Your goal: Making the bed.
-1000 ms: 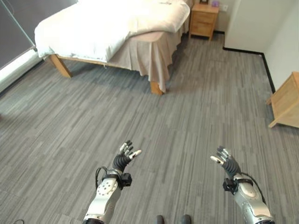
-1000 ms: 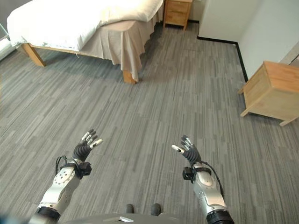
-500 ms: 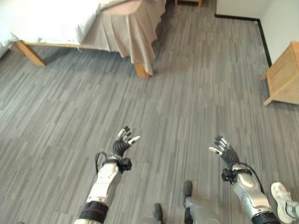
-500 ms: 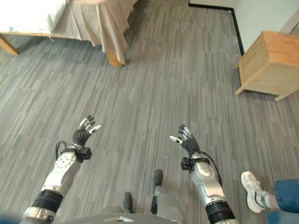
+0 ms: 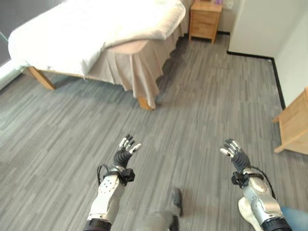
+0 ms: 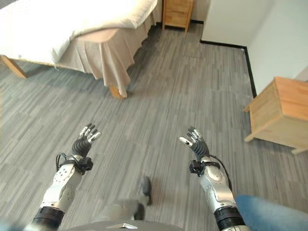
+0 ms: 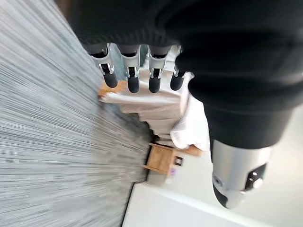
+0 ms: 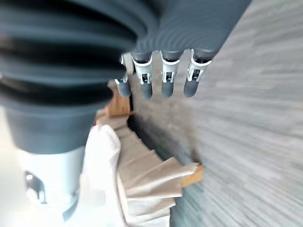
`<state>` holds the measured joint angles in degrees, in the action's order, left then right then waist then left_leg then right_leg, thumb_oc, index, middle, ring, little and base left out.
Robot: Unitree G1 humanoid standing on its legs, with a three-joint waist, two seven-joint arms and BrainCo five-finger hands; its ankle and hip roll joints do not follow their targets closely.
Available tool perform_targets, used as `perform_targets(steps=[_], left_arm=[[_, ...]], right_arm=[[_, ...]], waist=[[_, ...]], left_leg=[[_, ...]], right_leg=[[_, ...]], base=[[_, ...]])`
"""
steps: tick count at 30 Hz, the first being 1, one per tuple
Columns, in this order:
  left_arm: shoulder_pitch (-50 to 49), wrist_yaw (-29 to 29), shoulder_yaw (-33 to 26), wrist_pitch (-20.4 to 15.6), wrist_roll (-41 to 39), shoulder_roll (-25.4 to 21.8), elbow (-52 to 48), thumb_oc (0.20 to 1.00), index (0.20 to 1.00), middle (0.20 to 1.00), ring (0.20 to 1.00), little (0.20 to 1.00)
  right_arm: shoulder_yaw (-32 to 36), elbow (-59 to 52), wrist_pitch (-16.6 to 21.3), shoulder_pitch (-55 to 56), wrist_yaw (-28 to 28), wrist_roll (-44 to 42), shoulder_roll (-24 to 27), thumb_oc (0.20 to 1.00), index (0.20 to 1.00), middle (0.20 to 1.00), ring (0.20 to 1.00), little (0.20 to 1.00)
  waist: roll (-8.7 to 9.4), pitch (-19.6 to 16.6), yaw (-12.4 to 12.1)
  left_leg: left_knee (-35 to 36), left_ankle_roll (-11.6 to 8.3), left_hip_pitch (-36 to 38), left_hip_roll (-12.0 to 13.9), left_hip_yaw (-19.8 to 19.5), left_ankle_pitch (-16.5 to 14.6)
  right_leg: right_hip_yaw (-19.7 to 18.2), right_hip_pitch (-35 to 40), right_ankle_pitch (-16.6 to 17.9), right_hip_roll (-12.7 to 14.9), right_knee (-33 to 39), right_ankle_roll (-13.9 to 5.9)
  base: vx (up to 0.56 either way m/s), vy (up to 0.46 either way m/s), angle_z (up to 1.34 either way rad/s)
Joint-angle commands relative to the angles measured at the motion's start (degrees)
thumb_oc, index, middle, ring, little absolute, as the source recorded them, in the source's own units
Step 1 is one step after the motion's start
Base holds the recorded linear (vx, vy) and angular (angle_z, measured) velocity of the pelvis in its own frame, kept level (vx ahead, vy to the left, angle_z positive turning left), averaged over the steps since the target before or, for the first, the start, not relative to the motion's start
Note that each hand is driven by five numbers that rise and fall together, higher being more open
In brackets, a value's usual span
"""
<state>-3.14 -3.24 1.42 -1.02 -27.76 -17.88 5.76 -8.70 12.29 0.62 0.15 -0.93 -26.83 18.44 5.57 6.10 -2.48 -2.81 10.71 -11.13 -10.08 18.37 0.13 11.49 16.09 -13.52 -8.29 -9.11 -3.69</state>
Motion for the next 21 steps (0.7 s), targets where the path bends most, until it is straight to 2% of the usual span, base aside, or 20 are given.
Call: perform_targets(steps=[1,2,3,4,5,6,7,8,9,10,11,12,13,14,17,18,21], left_arm=[[5.71,-0.39,0.11,-3.31,2.03,-1.63,0.59,1.000,1.000,1.000,1.000,1.000],[5.94,-0.17,0.45,-2.89,2.03,-1.81,-0.11,1.000,1.000,1.000,1.000,1.000],[6.71,0.12,1.10,-2.77,1.68,-2.16,-0.42,1.000,1.000,1.000,1.000,1.000],[7.45,-0.10,1.93,-2.88,1.88,-2.04,0.07,1.000,1.000,1.000,1.000,1.000],[9.78,-0.24,3.93,-2.67,1.79,-2.21,0.88,1.000,1.000,1.000,1.000,1.000],[9.78,-0.24,3.93,-2.68,1.79,-2.21,0.89,1.000,1.000,1.000,1.000,1.000],[11.16,0.22,5.35,-2.56,1.90,-2.44,0.58,1.000,1.000,1.000,1.000,1.000],[12.24,1.64,8.24,-2.46,1.38,-2.43,0.38,1.000,1.000,1.000,1.000,1.000],[12.26,1.64,8.26,-2.47,1.38,-2.41,0.40,1.000,1.000,1.000,1.000,1.000],[13.80,2.30,10.33,-2.37,2.01,-2.78,1.25,1.000,1.000,1.000,1.000,1.000],[13.79,2.30,10.37,-2.37,2.01,-2.77,1.26,1.000,1.000,1.000,1.000,1.000],[15.02,2.53,12.63,-2.20,3.18,-2.74,1.30,1.000,1.000,1.000,1.000,1.000],[15.02,2.53,12.67,-2.21,3.18,-2.74,1.30,1.000,1.000,1.000,1.000,1.000],[16.12,3.60,13.90,-2.16,3.65,-2.03,1.26,1.000,1.000,1.000,1.000,1.000],[16.63,4.42,15.25,-2.22,3.46,-1.81,1.06,1.000,1.000,1.000,1.000,1.000],[16.88,4.62,15.97,-2.20,3.29,-1.15,0.83,1.000,1.000,1.000,1.000,1.000],[16.95,5.75,17.63,-2.00,1.87,0.04,1.70,1.000,1.000,1.000,1.000,1.000]], right_arm=[[0.57,-3.17,3.28,-4.14,-3.27,1.76,0.84,1.000,1.000,1.000,1.000,1.000],[0.06,-3.95,3.00,-4.36,-3.64,1.76,0.34,1.000,1.000,1.000,1.000,1.000],[-0.70,-4.08,2.83,-4.88,-4.09,0.95,-0.09,1.000,1.000,1.000,1.000,1.000],[-1.34,-3.71,2.96,-5.15,-4.18,0.84,-0.50,1.000,1.000,1.000,1.000,1.000],[-2.17,-4.38,2.41,-5.13,-4.25,1.53,-0.58,1.000,1.000,1.000,1.000,1.000],[-2.17,-4.38,2.40,-5.13,-4.25,1.53,-0.58,1.000,1.000,1.000,1.000,1.000],[-1.93,-5.14,2.36,-4.57,-4.40,0.54,-0.40,1.000,1.000,1.000,1.000,1.000],[-1.01,-6.50,2.36,-3.16,-4.97,0.35,0.19,1.000,1.000,1.000,1.000,1.000],[-0.99,-6.52,2.35,-3.14,-4.97,0.35,0.20,1.000,1.000,1.000,1.000,1.000],[0.70,-7.87,2.63,-1.49,-4.63,1.25,1.23,1.000,1.000,1.000,1.000,1.000],[0.72,-7.88,2.62,-1.44,-4.63,1.25,1.24,1.000,1.000,1.000,1.000,1.000],[2.01,-9.37,2.25,0.10,-4.94,2.25,2.52,1.000,1.000,1.000,1.000,1.000],[2.04,-9.40,2.23,0.14,-4.95,2.25,2.52,1.000,1.000,1.000,1.000,1.000],[2.10,-10.02,2.38,-0.40,-5.64,1.49,2.97,1.000,1.000,1.000,1.000,1.000],[3.20,-9.04,3.20,-0.68,-5.08,0.71,3.53,1.000,1.000,1.000,1.000,1.000],[5.02,-9.93,3.93,-0.34,-4.63,0.15,4.00,1.000,1.000,1.000,1.000,1.000],[7.11,-11.78,4.23,1.49,-4.10,0.23,4.71,1.000,1.000,1.000,1.000,1.000]], waist=[[-0.29,-3.58,-2.98],[-0.36,-3.14,-2.87],[-0.91,-2.24,-1.93],[-1.36,-1.10,-1.04],[-2.80,0.23,0.56],[-2.78,0.22,0.56],[-3.98,0.47,1.08],[-5.42,0.19,2.11],[-5.55,0.17,2.09],[-5.31,-0.39,2.73],[-5.37,-0.33,2.76],[-4.02,-0.60,2.99],[-4.00,-0.62,3.10],[-3.21,-1.59,2.39],[-2.70,-2.06,2.85],[-2.16,-1.85,3.36],[-2.32,-1.96,5.26]], left_leg=[[1.40,-6.37,6.65,1.66,-2.19,-0.57],[1.79,-4.81,8.82,0.92,-2.73,-1.80],[3.55,-3.43,11.65,0.84,-3.85,-2.84],[4.68,-2.58,13.31,1.25,-3.77,-2.31],[6.25,-1.89,16.14,2.12,-7.06,-1.34],[6.27,-1.89,16.14,2.09,-7.06,-1.32],[6.64,-2.16,16.79,3.04,-8.78,-0.32],[5.99,-2.95,17.01,4.45,-12.00,0.04],[5.97,-2.97,16.98,4.59,-12.00,0.03],[3.92,-3.77,15.73,4.89,-15.79,-1.06],[3.87,-3.77,15.91,4.92,-15.87,-1.24],[3.79,-4.78,15.48,5.33,-18.88,-1.52],[3.74,-4.79,15.44,5.31,-19.01,-1.52],[4.05,-5.18,15.51,5.51,-21.07,-1.68],[3.60,-6.13,15.17,5.85,-22.78,-1.81],[2.53,-7.13,14.36,6.41,-21.35,-1.57],[4.56,-7.54,14.76,7.06,-16.70,-2.10]], right_leg=[[1.91,-6.64,17.37,9.01,-2.94,-5.54],[2.23,-9.65,23.86,11.71,-14.29,-8.49],[1.71,-13.87,26.28,13.75,-24.28,-8.98],[0.90,-18.17,24.96,14.41,-29.98,-7.57],[-1.79,-23.32,19.55,14.44,-31.75,-4.64],[-1.80,-23.35,19.53,14.46,-31.79,-4.64],[-3.15,-25.02,17.23,13.81,-27.67,-3.03],[-6.95,-24.39,15.18,11.76,-15.67,-1.54],[-6.89,-24.24,15.40,11.62,-15.31,-1.50],[-17.04,-21.08,15.34,8.62,2.39,-2.22],[-16.97,-20.71,15.32,8.62,2.70,-2.26],[-24.05,-19.09,15.22,6.73,5.58,-3.34],[-23.92,-19.16,15.10,6.75,5.40,-3.33],[-19.85,-16.72,15.82,7.82,9.41,-2.63],[-18.09,-14.93,15.31,7.75,10.75,-1.61],[-15.05,-13.83,14.69,8.06,10.88,-0.69],[-10.40,-12.07,13.95,8.16,12.61,0.20]], base=[[0.42,0.124,-0.16],[0.57,0.140,-0.33],[0.40,0.070,-0.26],[0.40,-0.022,0.36],[0.24,-0.063,0.91],[0.27,-0.077,1.28],[0.25,-0.174,1.05],[0.25,-0.173,0.83],[0.33,-0.324,1.40],[0.16,-0.186,1.44],[0.28,-0.426,1.45],[0.13,-0.239,0.98],[0.27,-0.479,1.57],[0.14,-0.238,1.46],[0.15,-0.360,0.99],[0.06,-0.247,1.18],[0.03,-0.211,0.86]])
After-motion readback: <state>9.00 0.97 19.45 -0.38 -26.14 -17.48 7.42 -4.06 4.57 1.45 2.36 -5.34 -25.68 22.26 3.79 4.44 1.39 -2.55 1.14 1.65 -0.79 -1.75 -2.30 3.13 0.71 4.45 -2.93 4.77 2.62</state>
